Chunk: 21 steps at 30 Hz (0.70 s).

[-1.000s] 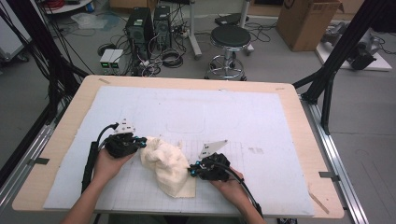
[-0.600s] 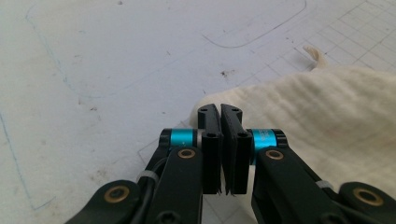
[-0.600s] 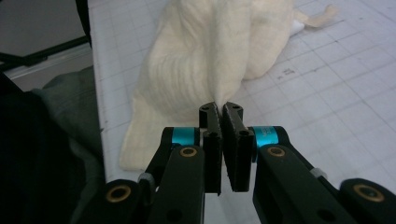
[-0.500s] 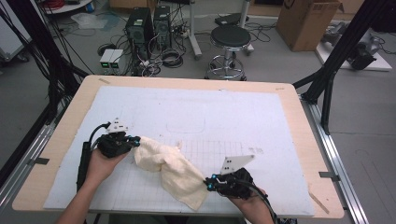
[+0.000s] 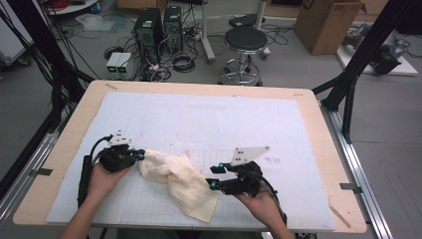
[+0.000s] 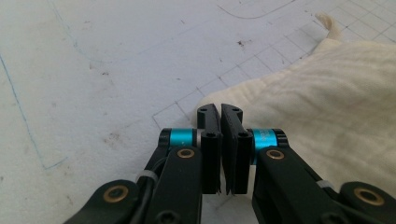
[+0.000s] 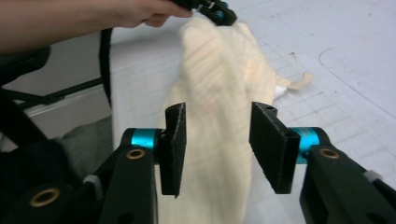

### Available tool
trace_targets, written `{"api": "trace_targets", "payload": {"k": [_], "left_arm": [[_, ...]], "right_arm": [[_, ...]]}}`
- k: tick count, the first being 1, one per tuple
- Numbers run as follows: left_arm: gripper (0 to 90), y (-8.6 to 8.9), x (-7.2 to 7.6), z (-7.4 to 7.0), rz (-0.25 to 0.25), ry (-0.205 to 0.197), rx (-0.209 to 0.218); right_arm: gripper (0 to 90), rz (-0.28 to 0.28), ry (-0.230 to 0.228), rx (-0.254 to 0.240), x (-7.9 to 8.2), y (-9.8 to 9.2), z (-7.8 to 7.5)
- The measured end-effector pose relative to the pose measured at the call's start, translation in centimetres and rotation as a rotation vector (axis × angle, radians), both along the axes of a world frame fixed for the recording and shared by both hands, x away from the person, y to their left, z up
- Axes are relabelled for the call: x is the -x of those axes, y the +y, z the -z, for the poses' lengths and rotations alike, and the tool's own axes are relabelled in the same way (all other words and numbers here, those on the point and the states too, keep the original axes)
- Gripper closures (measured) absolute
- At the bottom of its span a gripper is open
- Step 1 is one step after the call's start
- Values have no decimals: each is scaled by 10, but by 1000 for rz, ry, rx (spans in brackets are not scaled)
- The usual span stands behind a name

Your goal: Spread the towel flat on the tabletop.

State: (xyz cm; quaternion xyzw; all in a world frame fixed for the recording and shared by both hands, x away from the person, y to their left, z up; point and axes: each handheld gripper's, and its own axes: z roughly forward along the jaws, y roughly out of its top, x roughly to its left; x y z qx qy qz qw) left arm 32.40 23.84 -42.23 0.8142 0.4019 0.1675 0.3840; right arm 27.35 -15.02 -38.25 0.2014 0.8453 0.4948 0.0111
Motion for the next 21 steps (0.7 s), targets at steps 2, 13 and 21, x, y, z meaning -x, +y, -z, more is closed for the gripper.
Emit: {"api": "trace_targets", "payload": {"k": [2, 13, 21], "left_arm": [[859, -1, 0, 0, 5, -5, 4], [854, 1, 3, -3, 10, -13, 28], [851, 8, 4, -1, -23, -8, 23]], "right_arm": [[515, -9, 19, 12, -12, 13, 6], [863, -208, 66, 136, -8, 78, 39], [761, -272, 85, 153, 20, 76, 39]]}}
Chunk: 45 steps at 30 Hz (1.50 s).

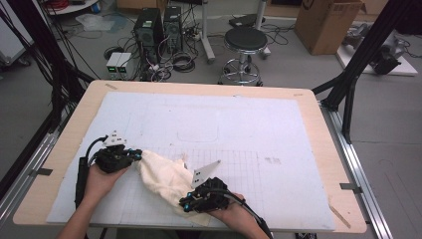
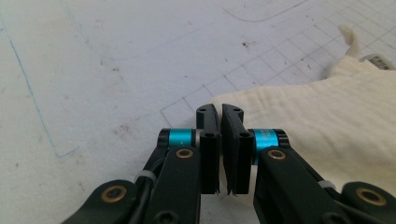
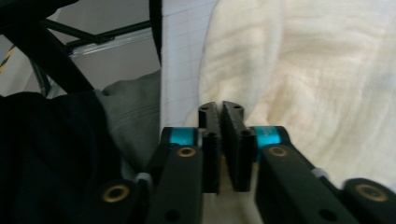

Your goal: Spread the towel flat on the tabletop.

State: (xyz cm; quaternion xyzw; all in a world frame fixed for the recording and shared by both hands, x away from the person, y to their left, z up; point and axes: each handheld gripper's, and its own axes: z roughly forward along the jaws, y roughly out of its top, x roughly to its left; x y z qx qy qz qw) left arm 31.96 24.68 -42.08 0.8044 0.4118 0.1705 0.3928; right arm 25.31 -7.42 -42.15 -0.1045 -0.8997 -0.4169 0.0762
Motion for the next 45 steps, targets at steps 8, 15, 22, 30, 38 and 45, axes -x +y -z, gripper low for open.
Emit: {"api": "trace_targets", "payload": {"k": [8, 15, 22, 30, 38, 45], "left_arm": [[851, 5, 2, 8, -12, 20, -6], [851, 5, 1, 9, -8, 17, -7], [855, 5, 2, 6, -1, -3, 12], [859, 4, 4, 5, -1, -13, 31], [863, -1, 4, 0, 15, -19, 65], [864, -16, -2, 5, 26, -3, 68]], "right_arm": [[617, 142, -47, -136, -17, -23, -31], [632, 322, -29, -120, -56, -33, -22], [630, 305, 28, 28, -66, -12, 8], [865, 266, 54, 69, -66, -9, 20], [873, 362, -98, 52, -64, -27, -10], [816, 502, -98, 58, -86, -45, -11]]}}
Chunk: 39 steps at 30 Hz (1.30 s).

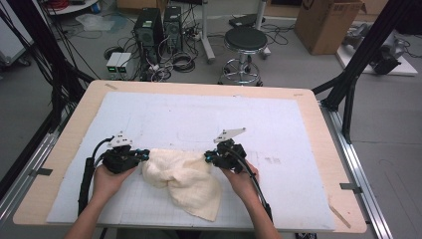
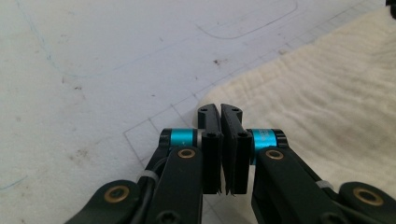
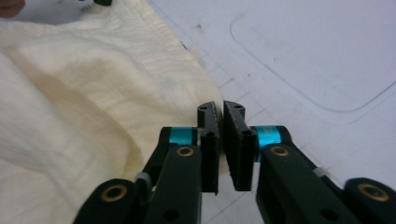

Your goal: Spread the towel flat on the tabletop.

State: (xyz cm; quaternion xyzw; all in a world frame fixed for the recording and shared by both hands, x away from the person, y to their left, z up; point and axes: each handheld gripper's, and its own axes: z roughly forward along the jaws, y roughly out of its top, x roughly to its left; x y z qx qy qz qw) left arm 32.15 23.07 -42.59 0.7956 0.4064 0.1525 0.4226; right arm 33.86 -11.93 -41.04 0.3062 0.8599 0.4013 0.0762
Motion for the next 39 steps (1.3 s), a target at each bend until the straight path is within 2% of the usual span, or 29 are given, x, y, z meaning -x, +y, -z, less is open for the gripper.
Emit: {"api": "trace_targets", "payload": {"k": [2, 6, 7, 9, 10, 12, 16, 18, 19, 20, 21, 23, 24, 26, 29, 31, 34, 36, 37, 39], "left_arm": [[864, 4, -1, 1, -19, 7, -17], [864, 17, -1, -2, -44, -4, -50], [864, 20, -1, -2, -58, -2, -33], [864, 23, -1, -1, -70, -3, -35], [864, 25, 0, -1, -74, 2, -42], [864, 31, 0, 1, -90, 10, -35], [864, 39, 2, 1, -110, 7, -22], [864, 40, 2, 1, -110, 8, -23], [864, 40, 3, 1, -108, 9, -25], [864, 38, 3, 1, -97, 9, -29], [864, 38, 3, 1, -97, 9, -29], [864, 35, 4, 1, -89, 4, -28], [864, 32, 4, 0, -75, 0, -10], [864, 29, 4, -1, -69, 0, -2], [864, 16, 4, -5, -35, -12, 30], [864, 9, 3, -7, -20, -13, 52], [864, 3, 1, -6, -9, -13, 44], [864, -1, -3, -3, -18, -1, 29], [864, -1, -3, -3, -18, -1, 29], [864, 1, -4, -2, -26, 6, 20]], "right_arm": [[712, 2, 26, -23, -2, 1, 6], [671, 2, 54, -51, -2, -5, 13], [666, -2, 65, -64, -2, -6, 14], [646, -11, 92, -63, 0, -6, 17], [629, -22, 89, -55, 0, -5, 19], [611, -43, 114, -73, 2, -1, 22], [592, -84, 129, -58, 5, 12, 29], [627, -96, 133, -53, 6, 18, 32], [714, -93, 121, -49, 6, 19, 32], [798, -113, 129, -55, 6, 19, 33], [833, -121, 136, -54, 6, 19, 32], [850, -115, 116, -27, 6, 16, 27], [854, -109, 104, -15, 6, 12, 24], [855, -80, 88, -20, 7, 2, 15], [855, -37, 33, -3, 9, -14, -2], [854, -3, -7, 27, 9, -23, -14], [844, 57, -59, 35, 3, -31, -26], [805, 77, -60, 26, -4, -29, -23], [763, 87, -60, 42, -9, -26, -17], [715, 86, -22, 48, -15, -23, -8]]}}
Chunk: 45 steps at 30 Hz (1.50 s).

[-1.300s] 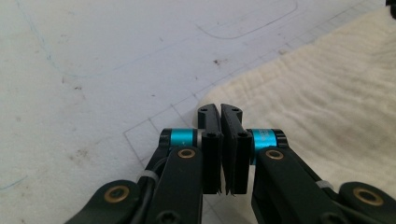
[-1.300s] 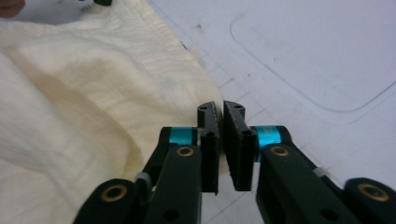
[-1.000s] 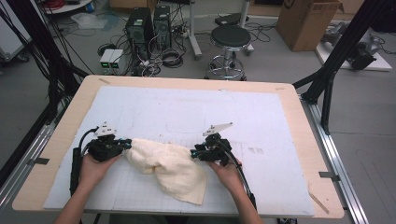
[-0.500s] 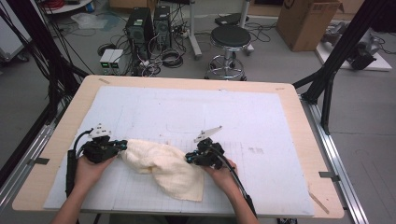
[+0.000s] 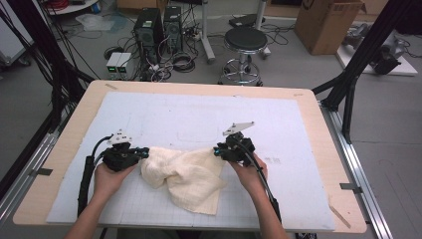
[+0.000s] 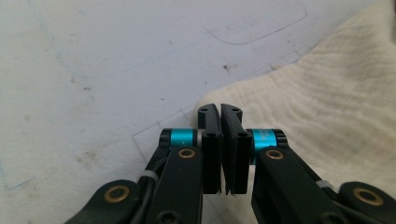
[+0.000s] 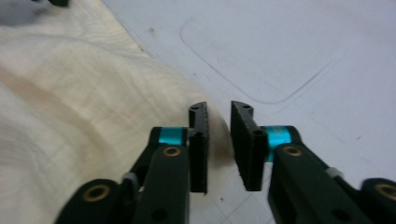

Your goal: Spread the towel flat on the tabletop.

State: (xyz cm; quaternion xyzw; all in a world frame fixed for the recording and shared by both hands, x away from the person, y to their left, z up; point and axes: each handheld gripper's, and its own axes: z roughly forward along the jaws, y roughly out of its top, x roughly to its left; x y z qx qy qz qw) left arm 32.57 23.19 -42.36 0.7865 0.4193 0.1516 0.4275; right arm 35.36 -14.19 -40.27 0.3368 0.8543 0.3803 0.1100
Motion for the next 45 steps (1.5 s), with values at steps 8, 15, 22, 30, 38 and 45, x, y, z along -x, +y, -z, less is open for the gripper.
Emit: {"api": "trace_targets", "payload": {"k": [8, 15, 22, 30, 38, 45], "left_arm": [[864, 9, -2, 1, -26, 4, -23], [864, 2, -2, 3, -12, 6, -27], [864, 3, -3, 2, -16, 6, -13], [868, 3, -11, -22, -30, -35, 43], [856, -16, -70, -51, -174, -121, 65], [637, -23, -97, -44, -172, -70, 65]], "right_arm": [[583, 57, 56, -64, 3, -14, 17], [688, 42, 26, 60, 6, -1, 34], [875, 3, 36, 29, 7, -2, 35], [878, 3, -67, 6, 14, -13, 2], [878, 79, -111, 15, -35, -35, -38], [656, 200, -75, -36, -79, -52, -40]]}}
